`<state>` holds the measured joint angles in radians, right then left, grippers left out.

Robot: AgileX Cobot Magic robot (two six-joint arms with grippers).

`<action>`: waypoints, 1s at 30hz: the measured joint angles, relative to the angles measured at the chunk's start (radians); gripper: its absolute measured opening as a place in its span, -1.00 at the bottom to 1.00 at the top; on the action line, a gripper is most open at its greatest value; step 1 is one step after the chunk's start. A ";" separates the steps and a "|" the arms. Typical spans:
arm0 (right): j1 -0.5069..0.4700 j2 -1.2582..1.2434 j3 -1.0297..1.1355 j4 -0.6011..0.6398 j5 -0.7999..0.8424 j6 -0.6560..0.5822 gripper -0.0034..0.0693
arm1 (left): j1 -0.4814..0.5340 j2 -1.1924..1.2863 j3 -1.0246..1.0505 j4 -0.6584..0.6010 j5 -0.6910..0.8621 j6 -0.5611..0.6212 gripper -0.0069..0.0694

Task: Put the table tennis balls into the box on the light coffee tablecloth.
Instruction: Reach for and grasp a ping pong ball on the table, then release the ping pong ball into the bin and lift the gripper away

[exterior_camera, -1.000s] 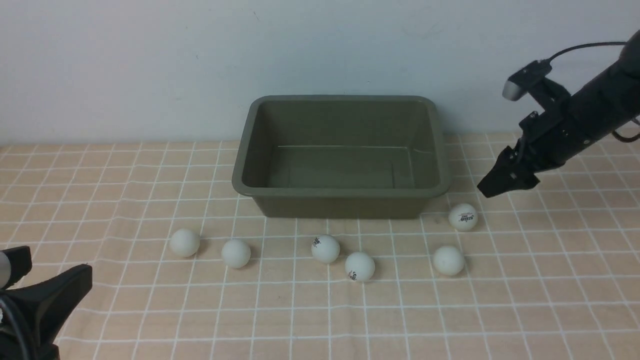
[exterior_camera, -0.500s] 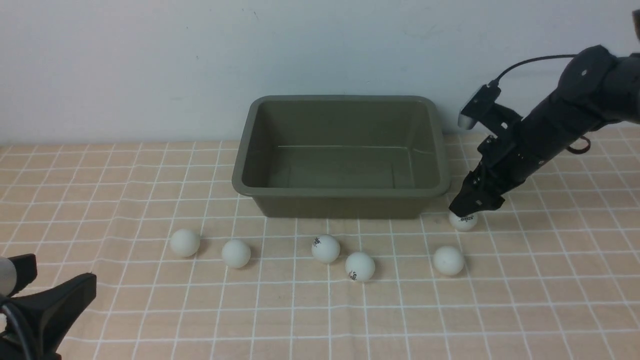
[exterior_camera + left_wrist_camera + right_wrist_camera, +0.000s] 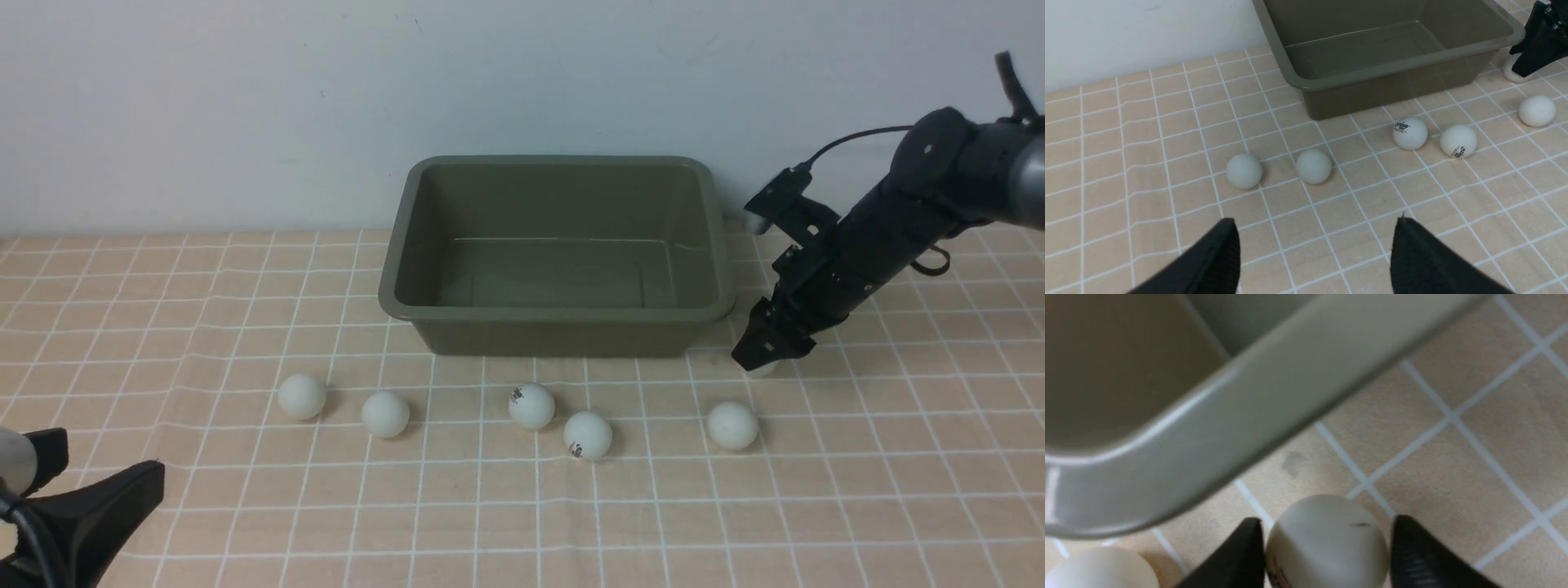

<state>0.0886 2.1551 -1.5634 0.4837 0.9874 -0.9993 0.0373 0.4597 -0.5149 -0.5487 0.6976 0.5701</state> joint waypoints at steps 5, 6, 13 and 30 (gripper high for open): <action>-0.002 -0.008 -0.001 -0.047 -0.001 0.021 0.05 | 0.000 0.000 0.000 0.000 0.001 0.000 0.27; -0.006 -0.014 -0.002 -0.065 0.000 0.032 0.05 | 0.000 0.000 0.000 0.000 0.001 0.000 0.27; -0.072 -0.096 -0.143 -0.029 0.070 0.084 0.05 | 0.000 0.000 0.000 0.000 0.003 0.000 0.27; 0.120 -0.059 -0.314 0.190 0.102 0.039 0.05 | 0.000 0.000 0.000 0.000 0.022 0.000 0.27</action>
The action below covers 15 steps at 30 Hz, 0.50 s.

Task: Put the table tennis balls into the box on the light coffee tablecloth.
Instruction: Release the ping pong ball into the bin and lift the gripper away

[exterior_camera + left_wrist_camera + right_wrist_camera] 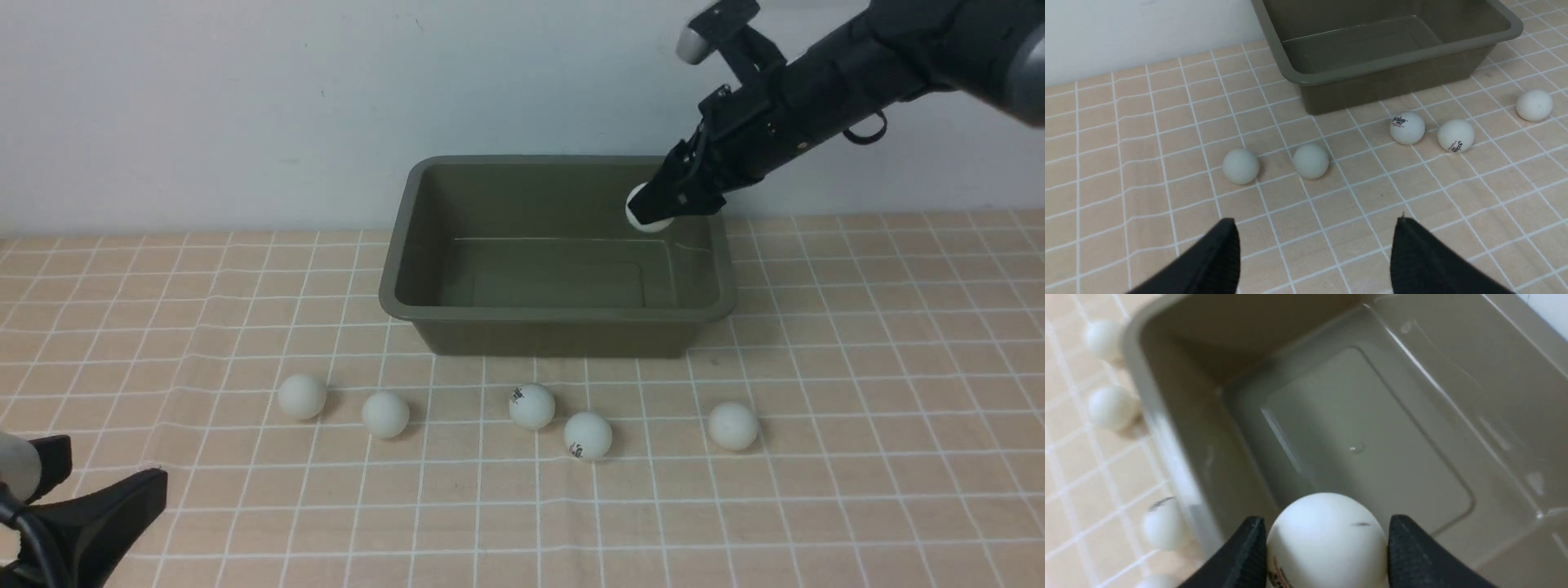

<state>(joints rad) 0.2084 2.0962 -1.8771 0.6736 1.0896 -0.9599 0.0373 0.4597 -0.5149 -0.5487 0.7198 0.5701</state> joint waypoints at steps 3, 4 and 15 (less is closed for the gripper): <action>0.017 0.000 0.000 -0.036 -0.031 0.048 0.09 | 0.000 0.000 0.000 0.000 0.010 0.000 0.27; 0.020 0.000 0.000 -0.041 -0.042 0.060 0.14 | 0.000 0.000 0.000 0.000 0.010 0.000 0.27; -0.059 -0.130 0.001 -0.151 -0.077 0.132 0.36 | 0.000 0.000 0.000 0.000 0.031 0.007 0.27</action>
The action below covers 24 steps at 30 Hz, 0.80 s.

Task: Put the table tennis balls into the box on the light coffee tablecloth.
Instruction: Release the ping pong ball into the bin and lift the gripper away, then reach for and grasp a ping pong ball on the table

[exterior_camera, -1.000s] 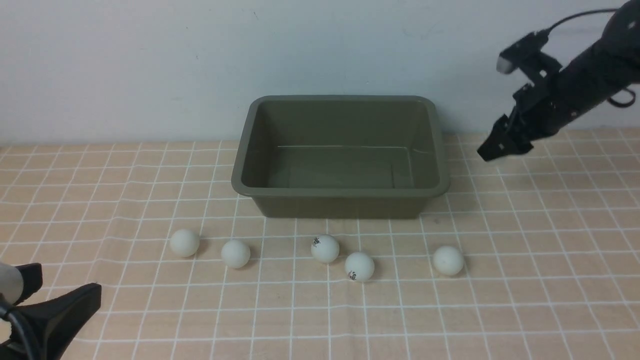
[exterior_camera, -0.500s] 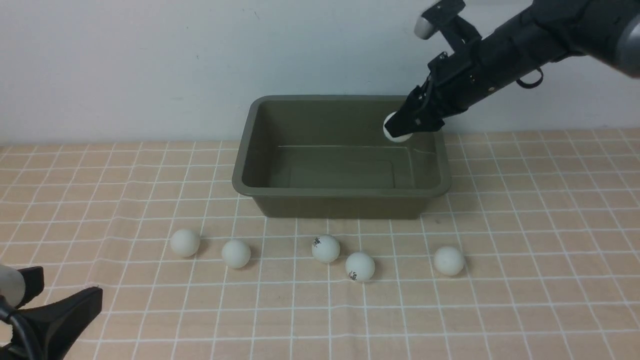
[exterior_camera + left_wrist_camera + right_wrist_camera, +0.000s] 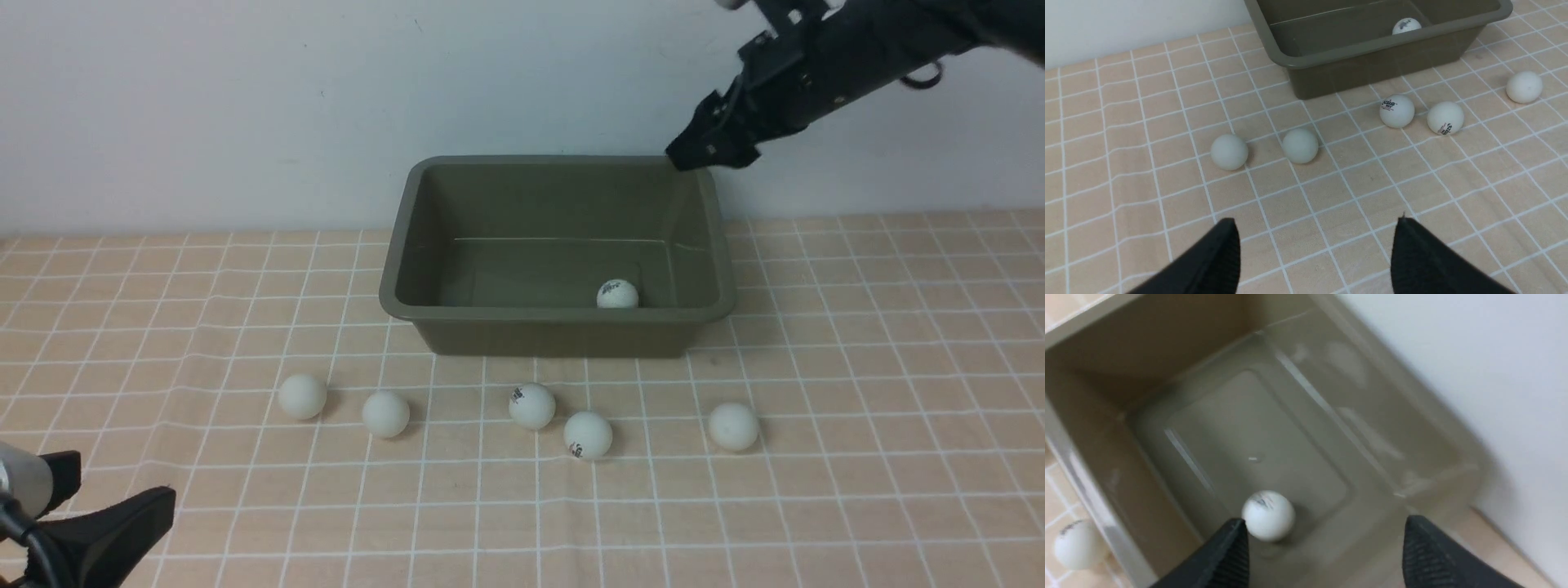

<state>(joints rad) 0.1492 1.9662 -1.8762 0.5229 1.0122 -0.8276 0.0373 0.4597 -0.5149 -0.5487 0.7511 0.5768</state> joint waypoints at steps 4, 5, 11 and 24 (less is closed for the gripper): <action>-0.062 -0.095 0.000 -0.069 0.055 0.062 0.36 | 0.000 0.000 0.000 0.000 0.000 0.000 0.27; -0.075 -0.117 0.000 -0.080 0.070 0.086 0.36 | 0.000 0.000 0.000 0.000 0.000 0.000 0.27; -0.104 -0.227 0.000 -0.105 0.151 0.229 0.36 | 0.000 0.000 0.000 0.000 0.000 0.000 0.27; -0.102 -0.356 0.158 0.017 0.241 0.381 0.33 | 0.000 0.000 0.000 0.000 -0.002 0.001 0.27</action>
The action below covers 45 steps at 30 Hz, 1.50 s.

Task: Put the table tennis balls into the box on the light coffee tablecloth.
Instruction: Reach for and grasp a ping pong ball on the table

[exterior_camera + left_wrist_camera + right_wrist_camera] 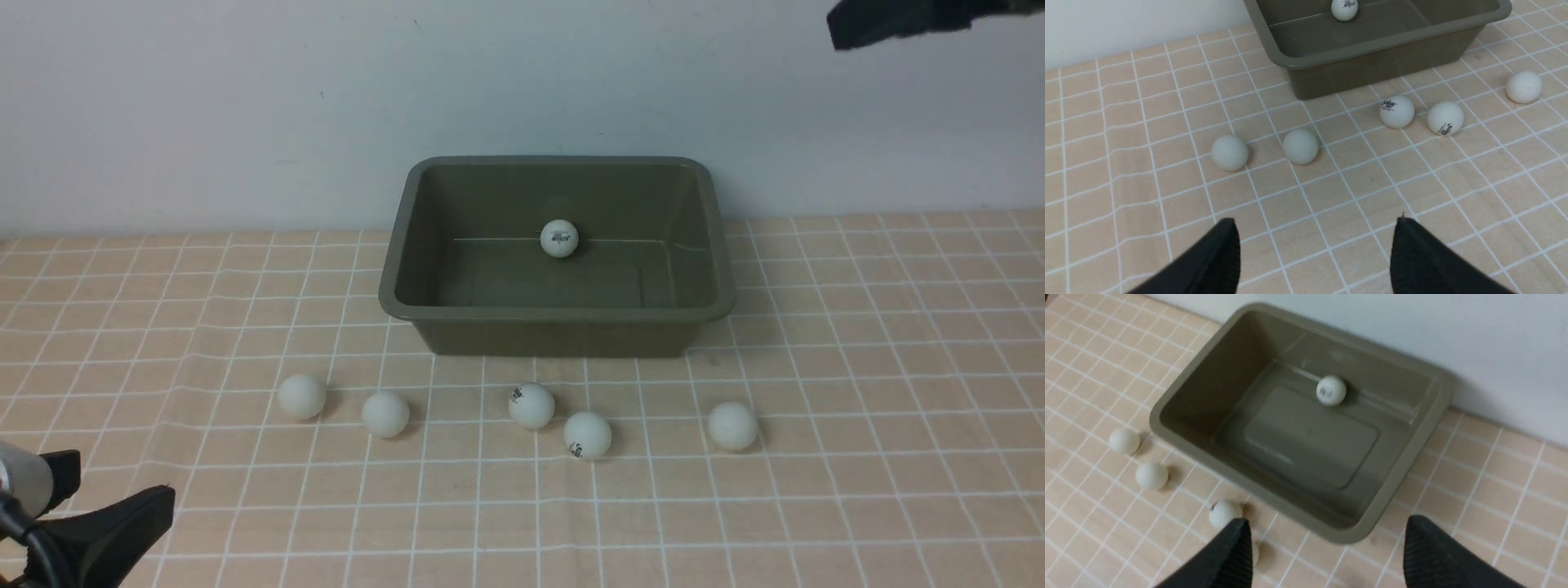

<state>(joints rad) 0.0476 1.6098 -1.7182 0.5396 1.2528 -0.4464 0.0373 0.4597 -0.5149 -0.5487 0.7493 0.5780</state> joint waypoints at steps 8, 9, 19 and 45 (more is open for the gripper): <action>0.081 -0.053 0.451 0.002 -0.236 -0.035 0.31 | 0.000 0.000 0.000 0.001 0.000 0.000 0.27; 0.094 -0.056 0.490 0.003 -0.266 -0.041 0.31 | 0.000 0.000 0.000 0.001 0.000 0.000 0.27; 0.259 -0.059 0.743 -0.067 -0.624 -0.021 0.30 | 0.000 0.000 0.000 0.001 0.013 0.001 0.27; 0.269 0.195 0.752 -0.170 -0.781 0.081 0.30 | 0.000 0.000 0.000 0.001 0.042 0.000 0.27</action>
<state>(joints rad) 0.3163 1.8052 -0.9663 0.3697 0.4713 -0.3649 0.0373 0.4597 -0.5149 -0.5480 0.7914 0.5782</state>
